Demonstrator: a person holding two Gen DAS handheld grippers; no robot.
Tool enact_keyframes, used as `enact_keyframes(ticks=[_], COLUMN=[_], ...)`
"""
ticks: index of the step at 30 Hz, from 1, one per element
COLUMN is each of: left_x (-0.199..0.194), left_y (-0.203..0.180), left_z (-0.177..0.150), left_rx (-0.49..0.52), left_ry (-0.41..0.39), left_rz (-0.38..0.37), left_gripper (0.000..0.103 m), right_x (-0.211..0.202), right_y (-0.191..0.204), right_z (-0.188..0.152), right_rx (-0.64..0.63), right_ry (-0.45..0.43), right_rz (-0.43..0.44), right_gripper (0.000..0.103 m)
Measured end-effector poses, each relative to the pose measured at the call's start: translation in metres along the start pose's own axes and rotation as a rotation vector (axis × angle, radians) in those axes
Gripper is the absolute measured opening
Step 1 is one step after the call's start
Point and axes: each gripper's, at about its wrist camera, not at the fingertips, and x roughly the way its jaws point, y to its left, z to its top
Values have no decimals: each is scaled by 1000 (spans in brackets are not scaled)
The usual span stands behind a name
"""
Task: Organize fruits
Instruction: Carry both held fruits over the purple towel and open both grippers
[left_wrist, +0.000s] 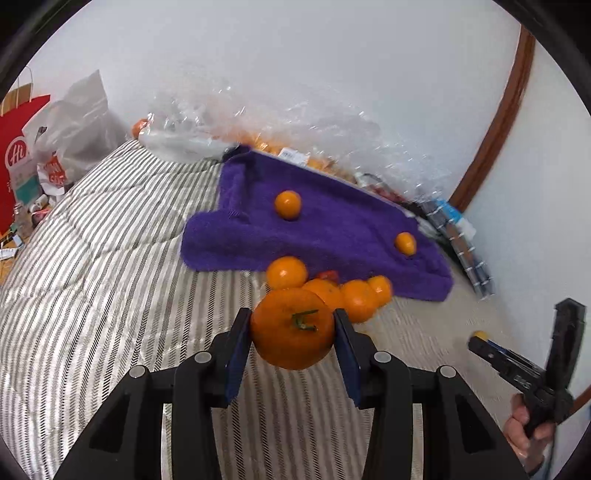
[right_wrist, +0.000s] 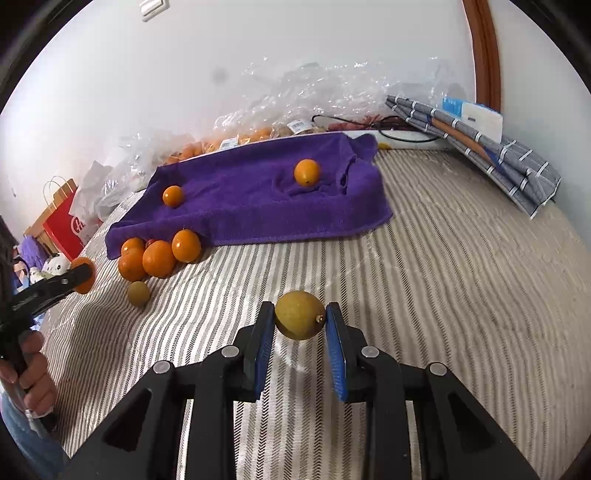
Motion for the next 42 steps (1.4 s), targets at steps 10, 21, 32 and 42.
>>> enact_keyframes(ticks=[10, 21, 32, 42], left_x=[-24, 34, 102, 117], left_y=[-24, -28, 7, 21], left_z=[54, 125, 130, 121], left_rx=[52, 50, -10, -46], left_ry=[-80, -104, -47, -37], left_rz=[9, 52, 60, 93], left_gripper=[42, 42, 42, 42], right_x=[-12, 21, 88, 122], right_y=[7, 9, -9, -20], right_z=[58, 132, 159, 146], right_rx=[-8, -13, 34, 13], right_ry=[-61, -100, -106, -9], right_rz=[-34, -63, -65, -87], right_gripper=[28, 28, 28, 28])
